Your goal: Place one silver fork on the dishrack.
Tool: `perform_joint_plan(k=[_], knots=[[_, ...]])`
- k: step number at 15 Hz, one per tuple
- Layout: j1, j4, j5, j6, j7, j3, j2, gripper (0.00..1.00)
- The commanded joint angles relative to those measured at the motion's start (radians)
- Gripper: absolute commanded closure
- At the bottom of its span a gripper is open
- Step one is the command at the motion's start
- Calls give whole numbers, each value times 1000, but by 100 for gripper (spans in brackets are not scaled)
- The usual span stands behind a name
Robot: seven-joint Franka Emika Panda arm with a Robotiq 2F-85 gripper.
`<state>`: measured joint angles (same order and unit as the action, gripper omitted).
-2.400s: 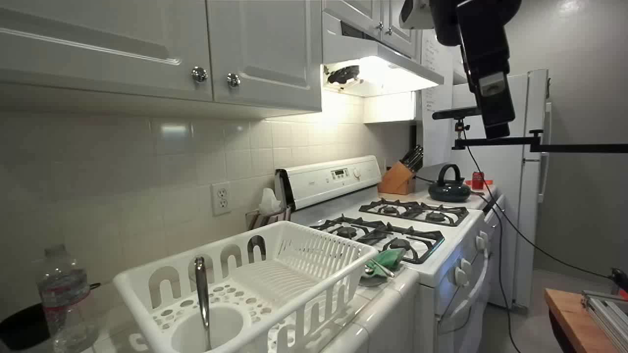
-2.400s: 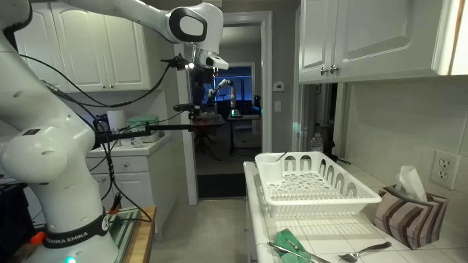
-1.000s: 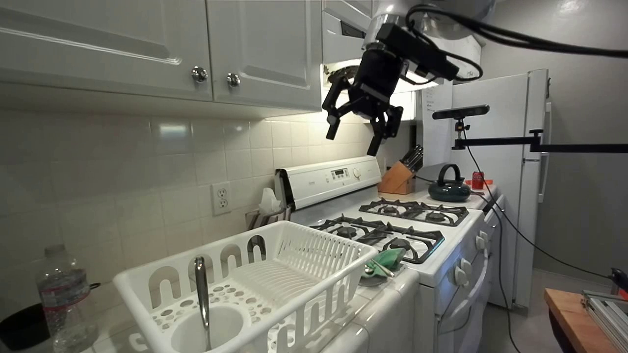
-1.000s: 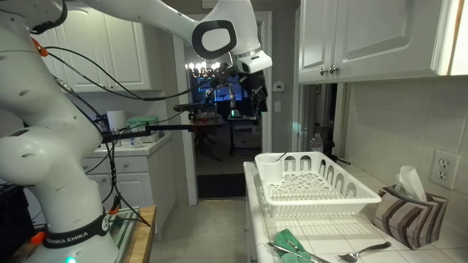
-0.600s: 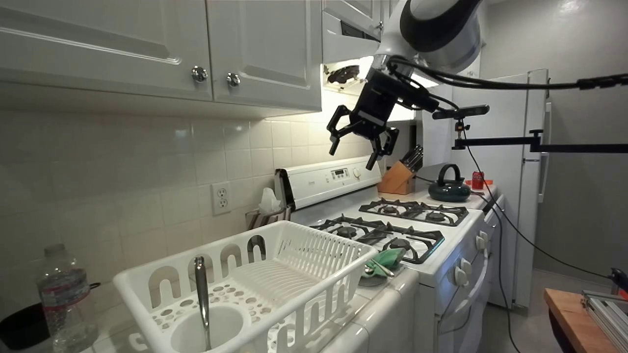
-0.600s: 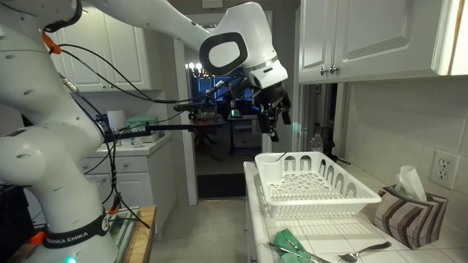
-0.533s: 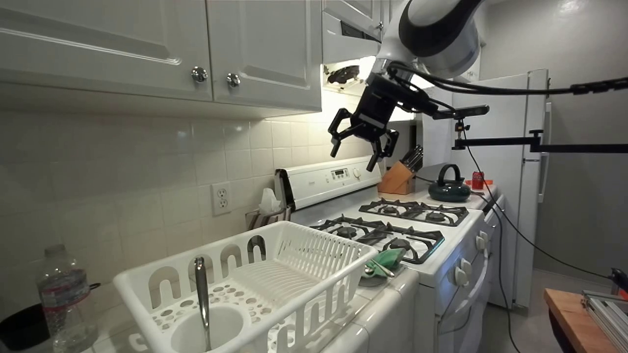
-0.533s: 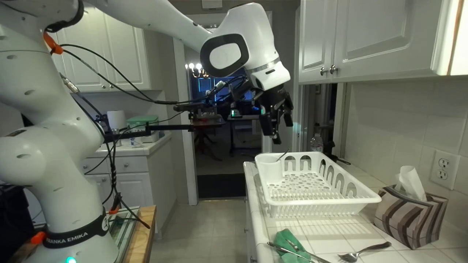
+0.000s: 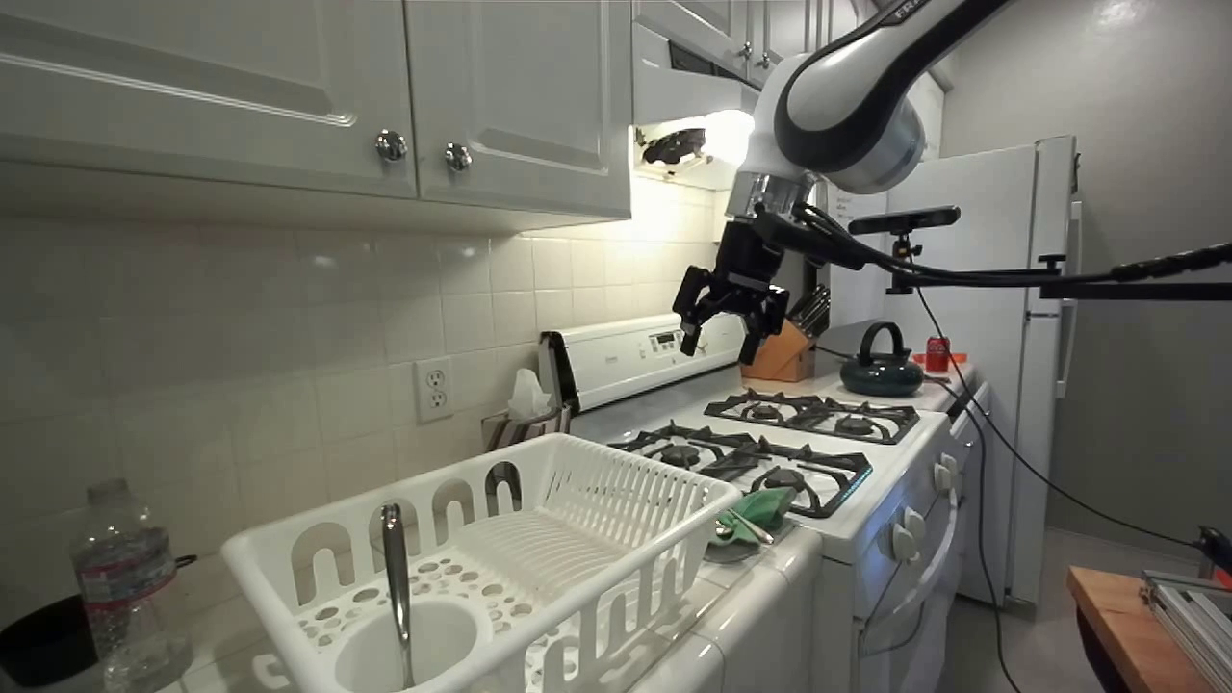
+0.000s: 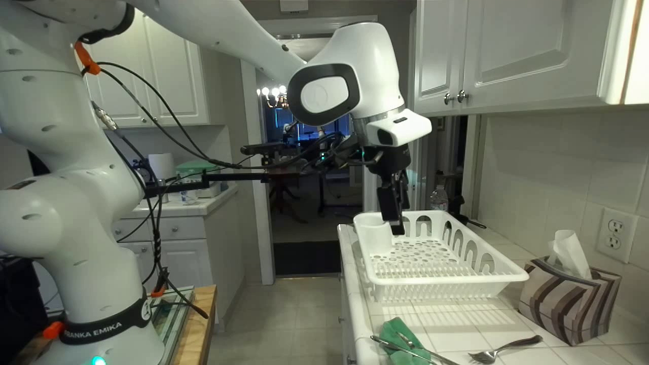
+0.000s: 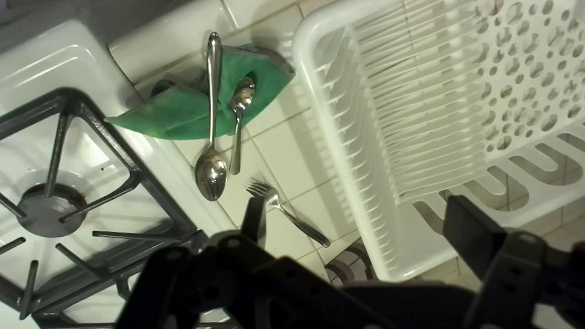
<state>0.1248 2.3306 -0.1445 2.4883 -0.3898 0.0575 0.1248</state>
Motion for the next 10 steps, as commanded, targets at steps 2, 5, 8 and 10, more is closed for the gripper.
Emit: perform_joint_plan(k=[2,5,8,10], knots=[[-5,-2,4,-3,7,6,-5,0],[-5,-4,5,-3,8,6,-4,0],[5,-44,38,-6,-3,9,-53,0],[11,-78,42,24,20,25,-103,0]])
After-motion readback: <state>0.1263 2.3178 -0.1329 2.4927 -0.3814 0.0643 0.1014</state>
